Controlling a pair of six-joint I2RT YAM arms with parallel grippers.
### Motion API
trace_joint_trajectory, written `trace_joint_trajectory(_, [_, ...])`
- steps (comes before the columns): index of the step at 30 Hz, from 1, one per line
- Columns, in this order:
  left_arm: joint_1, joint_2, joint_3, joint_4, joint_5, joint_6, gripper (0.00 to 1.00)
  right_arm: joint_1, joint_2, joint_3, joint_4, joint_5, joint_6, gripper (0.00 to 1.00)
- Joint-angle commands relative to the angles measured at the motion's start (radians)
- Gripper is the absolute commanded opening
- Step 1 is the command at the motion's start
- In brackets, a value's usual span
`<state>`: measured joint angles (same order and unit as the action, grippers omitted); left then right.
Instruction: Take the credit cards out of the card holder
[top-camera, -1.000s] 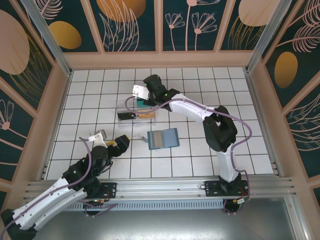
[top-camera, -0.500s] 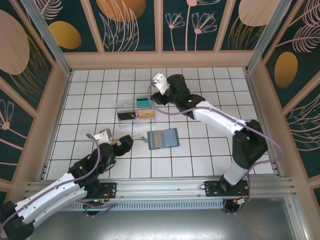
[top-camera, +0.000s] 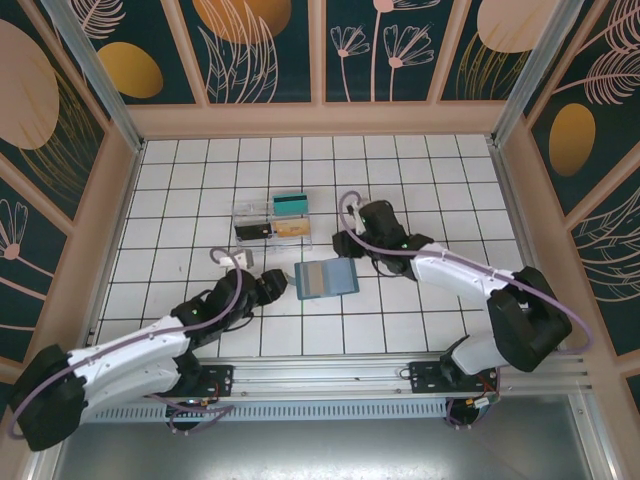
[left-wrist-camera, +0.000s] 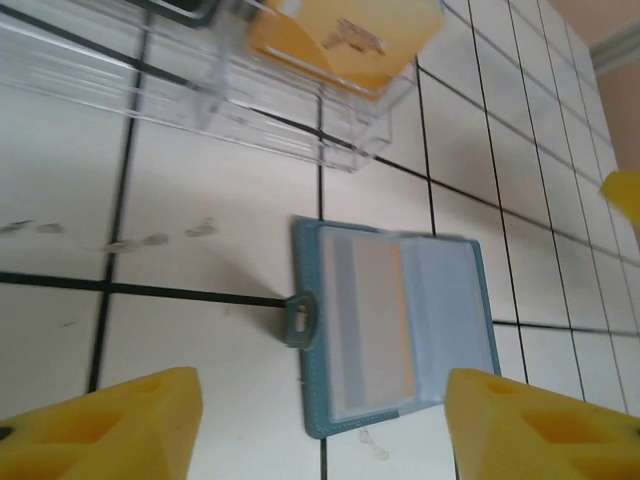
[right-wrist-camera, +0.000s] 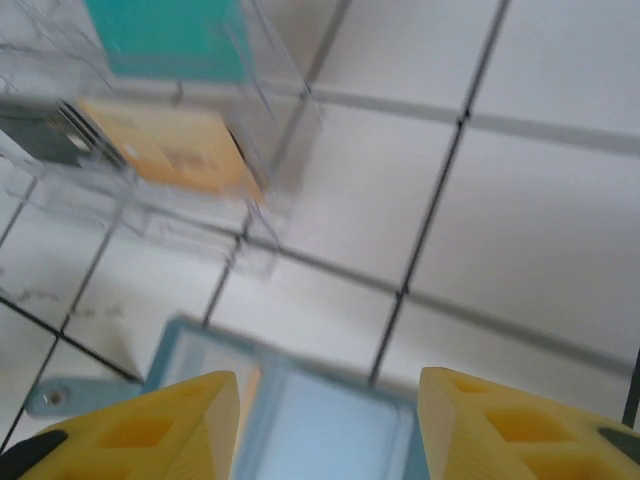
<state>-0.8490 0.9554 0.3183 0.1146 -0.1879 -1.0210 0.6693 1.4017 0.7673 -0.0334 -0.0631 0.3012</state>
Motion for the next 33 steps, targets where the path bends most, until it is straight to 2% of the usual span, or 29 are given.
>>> trace_joint_trajectory(1, [0.003, 0.098, 0.048, 0.131, 0.089, -0.005, 0.58, -0.013, -0.055, -0.080, 0.029, -0.029, 0.146, 0.48])
trace_joint_trajectory(5, [-0.010, 0.198, 0.084, 0.178, 0.119, -0.010, 0.49, -0.013, -0.058, -0.170, 0.086, -0.066, 0.200, 0.46])
trace_joint_trajectory(11, [-0.053, 0.296, 0.124, 0.181, 0.102, -0.015, 0.47, -0.003, -0.034, -0.222, 0.115, -0.086, 0.231, 0.44])
trace_joint_trajectory(18, [-0.059, 0.408, 0.159, 0.189, 0.104, -0.004, 0.41, 0.037, 0.016, -0.206, 0.096, -0.049, 0.210, 0.40])
trace_joint_trajectory(27, [-0.058, 0.501, 0.191, 0.166, 0.093, 0.008, 0.37, 0.056, 0.069, -0.204, 0.101, -0.025, 0.211, 0.26])
trace_joint_trajectory(33, [-0.058, 0.514, 0.193, 0.133, 0.066, -0.010, 0.35, 0.060, 0.072, -0.202, 0.101, -0.025, 0.212, 0.24])
